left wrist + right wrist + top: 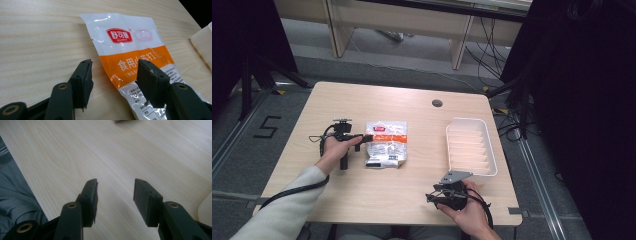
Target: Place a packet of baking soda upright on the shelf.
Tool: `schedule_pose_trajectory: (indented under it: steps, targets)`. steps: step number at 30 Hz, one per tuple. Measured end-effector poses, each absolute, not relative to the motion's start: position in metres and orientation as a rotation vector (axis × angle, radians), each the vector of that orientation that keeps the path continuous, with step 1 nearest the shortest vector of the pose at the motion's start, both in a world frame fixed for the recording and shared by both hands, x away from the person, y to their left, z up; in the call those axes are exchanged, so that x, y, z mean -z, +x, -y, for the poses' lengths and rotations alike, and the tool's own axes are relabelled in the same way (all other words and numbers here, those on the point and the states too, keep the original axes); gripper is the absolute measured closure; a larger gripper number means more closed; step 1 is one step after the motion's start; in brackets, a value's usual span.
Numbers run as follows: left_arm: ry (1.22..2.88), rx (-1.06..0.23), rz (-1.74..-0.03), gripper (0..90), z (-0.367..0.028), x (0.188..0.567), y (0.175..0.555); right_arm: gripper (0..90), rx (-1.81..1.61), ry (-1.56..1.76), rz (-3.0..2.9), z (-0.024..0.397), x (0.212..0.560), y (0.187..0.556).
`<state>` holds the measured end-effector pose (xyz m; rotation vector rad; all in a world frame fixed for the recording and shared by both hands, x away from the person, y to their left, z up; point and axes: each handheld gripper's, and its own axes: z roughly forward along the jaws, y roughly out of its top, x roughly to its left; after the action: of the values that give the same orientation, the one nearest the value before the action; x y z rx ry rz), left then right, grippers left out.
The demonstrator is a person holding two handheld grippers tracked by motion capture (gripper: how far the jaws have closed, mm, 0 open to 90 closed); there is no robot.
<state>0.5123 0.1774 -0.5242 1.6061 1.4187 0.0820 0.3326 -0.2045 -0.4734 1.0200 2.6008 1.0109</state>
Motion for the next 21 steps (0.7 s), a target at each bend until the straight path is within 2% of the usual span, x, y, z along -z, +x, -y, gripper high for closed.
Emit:
schedule_pose_trajectory:
  steps: [12,21]
  targets:
    - [1.593,-0.048,-1.403,50.2,-0.1712,0.5264,0.5154,55.0,-1.011,1.011,-2.6,0.2033,0.4781,0.3323]
    - [1.603,-0.084,-1.399,47.4,-0.1682,0.5256,0.5157,54.9,-1.01,1.015,-2.6,0.2044,0.4784,0.3326]
